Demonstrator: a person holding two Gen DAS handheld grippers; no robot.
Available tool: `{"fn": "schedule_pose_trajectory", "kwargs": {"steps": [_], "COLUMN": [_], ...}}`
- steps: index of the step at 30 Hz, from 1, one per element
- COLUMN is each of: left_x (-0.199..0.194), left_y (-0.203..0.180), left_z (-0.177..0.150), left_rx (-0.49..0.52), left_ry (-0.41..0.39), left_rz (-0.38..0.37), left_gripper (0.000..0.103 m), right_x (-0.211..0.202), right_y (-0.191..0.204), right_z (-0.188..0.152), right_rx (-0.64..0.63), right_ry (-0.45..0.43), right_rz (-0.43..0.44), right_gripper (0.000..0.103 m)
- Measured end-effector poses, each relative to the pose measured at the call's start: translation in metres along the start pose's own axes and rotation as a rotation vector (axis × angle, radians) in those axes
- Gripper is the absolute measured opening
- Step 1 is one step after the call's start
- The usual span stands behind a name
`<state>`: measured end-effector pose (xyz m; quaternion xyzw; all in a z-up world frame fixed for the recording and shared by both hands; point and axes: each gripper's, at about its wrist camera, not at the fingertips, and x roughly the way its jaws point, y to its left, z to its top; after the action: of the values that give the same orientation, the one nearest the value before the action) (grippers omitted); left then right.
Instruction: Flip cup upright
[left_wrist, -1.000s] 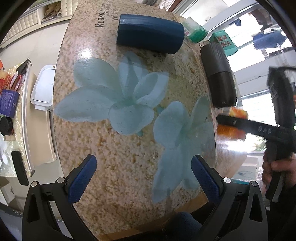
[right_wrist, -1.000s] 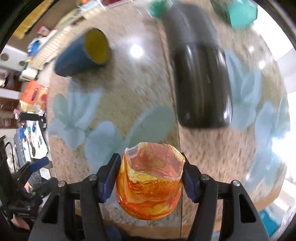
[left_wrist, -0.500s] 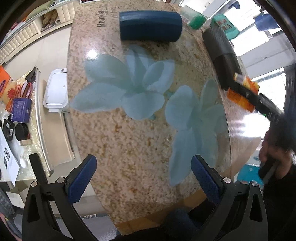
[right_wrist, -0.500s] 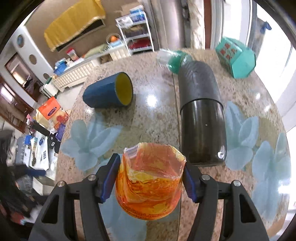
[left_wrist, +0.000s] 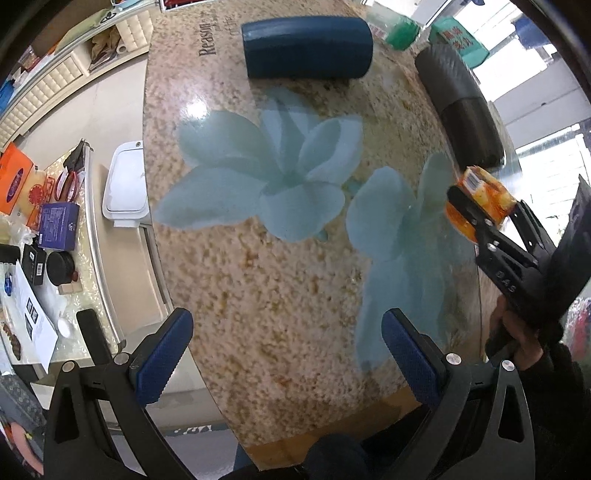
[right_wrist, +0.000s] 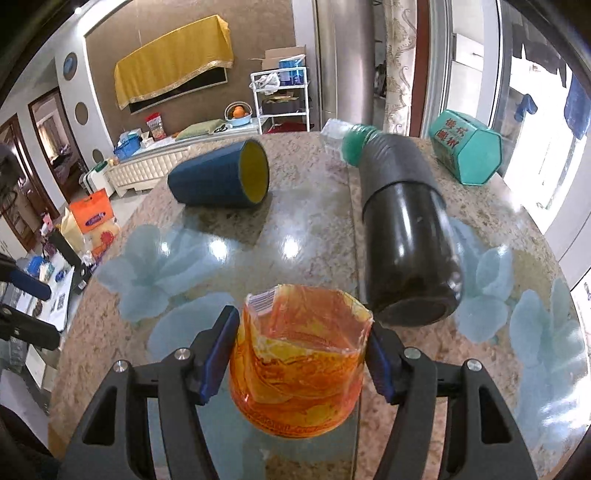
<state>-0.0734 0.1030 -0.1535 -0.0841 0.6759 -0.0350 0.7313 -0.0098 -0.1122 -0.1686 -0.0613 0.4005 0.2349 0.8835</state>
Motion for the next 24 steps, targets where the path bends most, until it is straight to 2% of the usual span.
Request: {"fn": "schedule_pose_trajectory", "kwargs": {"steps": [5,13,15,17,19,24], "left_x": [0.003,0.003,0.001,0.000,0.001,-0.002], "left_y": [0.002,0.007,0.006,0.006,0.006,0.007], "left_z": [-0.005,-0.008,-0.009,-0.010,-0.010,-0.009], "left_rx": [-0.005,-0.020,-0.007,-0.007,-0.015,-0.047], "left_ry": [0.010,0.024,0.019,0.019,0.021,0.011], "left_rz": [-0.001,-0.006,0.000,0.001,-0.002,-0.026], "left_gripper": [0.103,0.103,0.103,0.103,0.103,0.103], "right_x": [0.003,0.009,0.009,0.009,0.006,-0.012], "right_y": [0.001,-0.001,0.000,0.000,0.001,0.000], "right_z": [-0.004,-0.005,-0.004,-0.003,-0.001,0.007], "right_rx": [-0.005,0.031,0.035,0.042,0.039,0.051], "right_ry": [-0.009,0.031,0.031,0.032,0.025,-0.029], "right_rz": [-0.031,-0.007,-0.005,0.004,-0.001,0.002], "right_gripper": [0.064,0.069,0.074,0.092,0.101,0.103]}}
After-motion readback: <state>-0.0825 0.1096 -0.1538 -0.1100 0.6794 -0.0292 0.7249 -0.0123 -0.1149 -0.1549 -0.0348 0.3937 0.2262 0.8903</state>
